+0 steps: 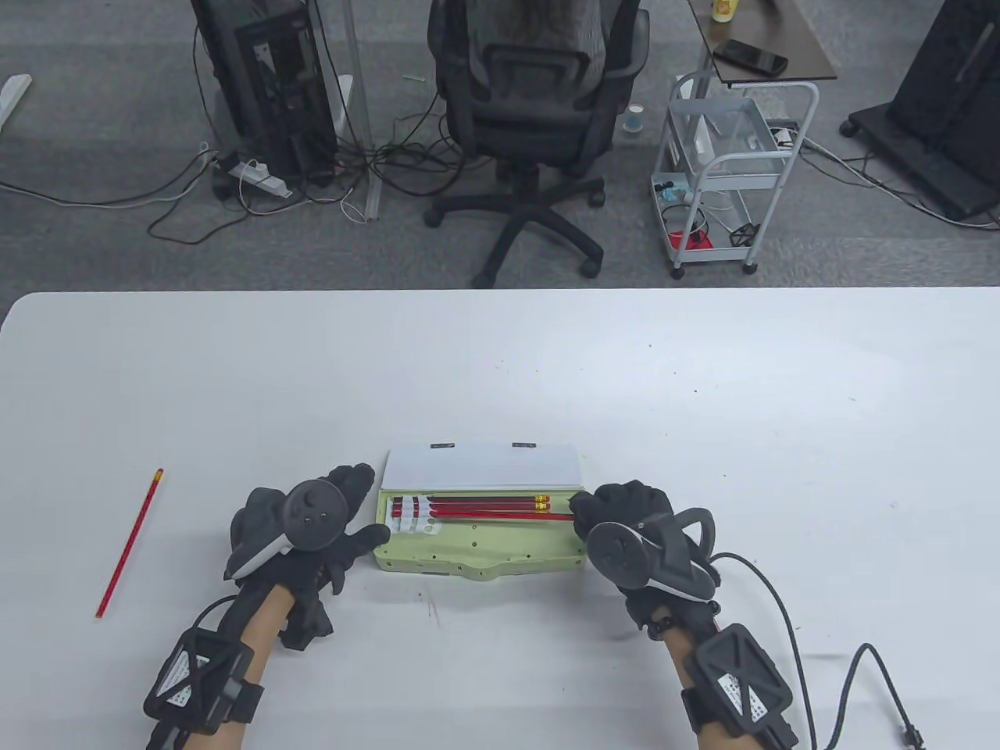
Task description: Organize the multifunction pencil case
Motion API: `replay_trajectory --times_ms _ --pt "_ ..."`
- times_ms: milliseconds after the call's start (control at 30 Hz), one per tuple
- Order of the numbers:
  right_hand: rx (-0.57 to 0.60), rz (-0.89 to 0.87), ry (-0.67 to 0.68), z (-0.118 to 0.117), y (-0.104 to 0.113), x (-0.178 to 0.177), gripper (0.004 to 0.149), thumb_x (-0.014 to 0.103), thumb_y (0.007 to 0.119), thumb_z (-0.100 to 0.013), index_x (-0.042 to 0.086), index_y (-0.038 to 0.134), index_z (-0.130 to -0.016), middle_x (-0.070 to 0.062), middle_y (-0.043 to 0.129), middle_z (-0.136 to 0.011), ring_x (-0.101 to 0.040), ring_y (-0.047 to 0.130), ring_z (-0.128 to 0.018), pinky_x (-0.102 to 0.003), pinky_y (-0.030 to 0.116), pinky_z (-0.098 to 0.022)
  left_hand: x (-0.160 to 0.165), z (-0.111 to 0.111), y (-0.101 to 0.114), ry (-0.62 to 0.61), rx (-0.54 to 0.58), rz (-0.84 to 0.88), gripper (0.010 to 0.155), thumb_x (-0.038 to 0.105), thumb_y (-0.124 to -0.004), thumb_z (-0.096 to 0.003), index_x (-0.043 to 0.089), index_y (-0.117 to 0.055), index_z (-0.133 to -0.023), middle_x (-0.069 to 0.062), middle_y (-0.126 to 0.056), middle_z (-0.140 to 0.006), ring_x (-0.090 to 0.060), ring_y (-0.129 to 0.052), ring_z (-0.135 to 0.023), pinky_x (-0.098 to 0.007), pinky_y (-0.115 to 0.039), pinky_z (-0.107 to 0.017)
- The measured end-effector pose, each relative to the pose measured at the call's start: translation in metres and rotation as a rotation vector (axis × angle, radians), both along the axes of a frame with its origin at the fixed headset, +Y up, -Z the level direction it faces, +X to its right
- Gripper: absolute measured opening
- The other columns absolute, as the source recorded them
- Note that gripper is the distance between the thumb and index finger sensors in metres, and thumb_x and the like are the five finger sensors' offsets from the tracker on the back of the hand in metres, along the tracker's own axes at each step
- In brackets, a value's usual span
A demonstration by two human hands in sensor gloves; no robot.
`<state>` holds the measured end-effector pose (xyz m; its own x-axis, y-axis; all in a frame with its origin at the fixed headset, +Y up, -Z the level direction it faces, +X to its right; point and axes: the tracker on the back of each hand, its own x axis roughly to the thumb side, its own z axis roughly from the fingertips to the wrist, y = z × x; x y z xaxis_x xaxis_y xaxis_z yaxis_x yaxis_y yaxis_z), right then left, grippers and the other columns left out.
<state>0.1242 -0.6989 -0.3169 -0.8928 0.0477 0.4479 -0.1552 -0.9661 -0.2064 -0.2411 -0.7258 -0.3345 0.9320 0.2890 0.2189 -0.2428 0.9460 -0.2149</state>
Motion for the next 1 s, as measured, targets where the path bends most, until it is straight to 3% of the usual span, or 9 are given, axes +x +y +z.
replay_trajectory --times_ms 167,1000 --pt "-0.009 0.017 -0.005 -0.001 -0.002 -0.001 0.041 0.032 0.079 -0.049 0.019 0.083 -0.088 -0.013 0.088 -0.08 -0.038 0.091 -0.071 -0.059 0.077 -0.061 0.006 -0.001 -0.012 -0.036 -0.093 -0.037 0.091 0.062 -0.071 -0.0377 0.021 -0.04 -0.113 -0.017 -0.052 -0.121 -0.05 -0.062 -0.106 -0.071 -0.058 -0.069" --pt "0.007 0.081 0.013 0.0 -0.006 -0.02 0.04 0.034 0.081 -0.048 0.021 0.086 -0.086 -0.012 0.087 -0.078 -0.037 0.09 -0.069 -0.06 0.076 -0.061 0.011 -0.001 -0.015 -0.054 -0.11 -0.059 0.091 0.059 -0.073 -0.0389 0.018 -0.039 -0.112 -0.017 -0.055 -0.12 -0.049 -0.064 -0.106 -0.072 -0.058 -0.069"
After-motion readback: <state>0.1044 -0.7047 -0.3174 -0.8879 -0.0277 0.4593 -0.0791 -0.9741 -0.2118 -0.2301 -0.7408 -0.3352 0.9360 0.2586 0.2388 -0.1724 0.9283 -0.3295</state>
